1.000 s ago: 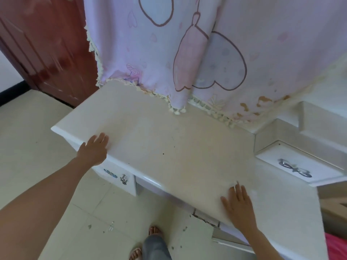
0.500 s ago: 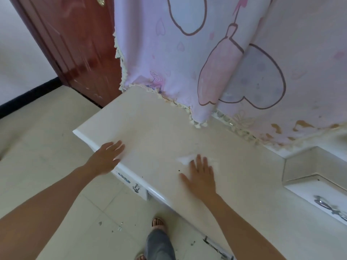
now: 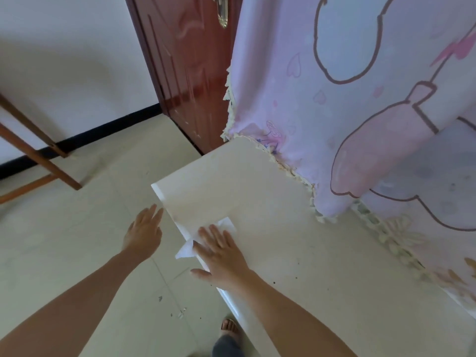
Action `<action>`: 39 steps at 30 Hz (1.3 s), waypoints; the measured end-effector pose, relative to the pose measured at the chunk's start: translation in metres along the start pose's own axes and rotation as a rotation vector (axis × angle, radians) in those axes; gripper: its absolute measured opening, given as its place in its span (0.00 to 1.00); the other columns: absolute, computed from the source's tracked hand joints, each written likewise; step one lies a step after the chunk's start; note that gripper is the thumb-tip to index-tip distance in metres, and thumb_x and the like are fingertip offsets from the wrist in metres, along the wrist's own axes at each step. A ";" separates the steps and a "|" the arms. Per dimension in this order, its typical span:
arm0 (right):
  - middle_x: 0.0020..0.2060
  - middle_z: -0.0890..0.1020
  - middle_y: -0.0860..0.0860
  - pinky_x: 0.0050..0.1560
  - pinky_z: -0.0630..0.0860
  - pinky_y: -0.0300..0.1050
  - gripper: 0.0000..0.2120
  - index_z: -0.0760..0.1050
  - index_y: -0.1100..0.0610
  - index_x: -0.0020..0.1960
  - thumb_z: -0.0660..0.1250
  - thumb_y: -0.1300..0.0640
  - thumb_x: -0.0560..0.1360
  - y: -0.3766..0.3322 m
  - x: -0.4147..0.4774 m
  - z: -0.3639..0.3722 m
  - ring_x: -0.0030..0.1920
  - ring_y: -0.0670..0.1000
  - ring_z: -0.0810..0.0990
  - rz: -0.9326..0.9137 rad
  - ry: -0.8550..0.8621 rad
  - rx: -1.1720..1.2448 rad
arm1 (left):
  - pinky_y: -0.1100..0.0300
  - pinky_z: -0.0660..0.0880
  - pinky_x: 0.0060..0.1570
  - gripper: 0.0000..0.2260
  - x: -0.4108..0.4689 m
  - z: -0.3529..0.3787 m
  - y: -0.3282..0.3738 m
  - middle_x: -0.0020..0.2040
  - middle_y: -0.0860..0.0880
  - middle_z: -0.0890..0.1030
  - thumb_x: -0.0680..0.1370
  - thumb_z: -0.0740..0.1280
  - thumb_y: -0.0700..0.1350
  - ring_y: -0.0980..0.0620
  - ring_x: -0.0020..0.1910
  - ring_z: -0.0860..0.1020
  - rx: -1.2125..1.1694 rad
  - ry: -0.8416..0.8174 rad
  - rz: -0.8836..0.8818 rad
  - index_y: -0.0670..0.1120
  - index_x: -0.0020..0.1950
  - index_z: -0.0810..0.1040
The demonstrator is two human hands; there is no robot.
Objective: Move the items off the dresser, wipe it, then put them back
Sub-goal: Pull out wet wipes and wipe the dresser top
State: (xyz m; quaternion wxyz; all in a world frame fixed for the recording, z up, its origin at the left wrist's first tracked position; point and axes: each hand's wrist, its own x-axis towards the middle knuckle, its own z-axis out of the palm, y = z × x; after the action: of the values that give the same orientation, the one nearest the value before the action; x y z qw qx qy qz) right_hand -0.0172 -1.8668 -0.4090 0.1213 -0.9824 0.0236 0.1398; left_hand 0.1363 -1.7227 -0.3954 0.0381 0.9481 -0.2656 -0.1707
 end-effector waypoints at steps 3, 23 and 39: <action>0.76 0.45 0.53 0.72 0.43 0.56 0.29 0.54 0.53 0.73 0.51 0.39 0.77 0.024 0.021 -0.020 0.75 0.57 0.41 0.093 -0.002 0.127 | 0.52 0.55 0.72 0.24 -0.001 -0.004 0.001 0.77 0.49 0.50 0.80 0.53 0.43 0.49 0.75 0.49 -0.016 0.003 -0.036 0.45 0.76 0.52; 0.75 0.41 0.55 0.72 0.40 0.58 0.32 0.51 0.53 0.73 0.54 0.38 0.76 0.014 0.082 -0.040 0.74 0.59 0.38 0.174 -0.020 0.109 | 0.50 0.58 0.71 0.23 0.032 -0.026 -0.021 0.76 0.47 0.55 0.81 0.54 0.44 0.48 0.75 0.53 -0.241 0.072 -0.093 0.44 0.75 0.54; 0.75 0.38 0.52 0.73 0.39 0.56 0.31 0.45 0.47 0.75 0.49 0.37 0.77 0.136 0.198 -0.110 0.74 0.54 0.34 0.674 0.023 0.245 | 0.54 0.63 0.67 0.38 0.099 -0.029 -0.057 0.73 0.50 0.64 0.69 0.40 0.63 0.50 0.72 0.62 -0.263 0.042 0.142 0.45 0.73 0.62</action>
State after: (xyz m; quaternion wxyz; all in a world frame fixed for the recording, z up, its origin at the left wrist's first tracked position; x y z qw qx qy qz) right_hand 0.1911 -2.0285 -0.3931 0.1848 -0.8992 0.3644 0.1568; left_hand 0.2534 -1.7253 -0.4069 0.1794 0.9171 -0.3066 -0.1811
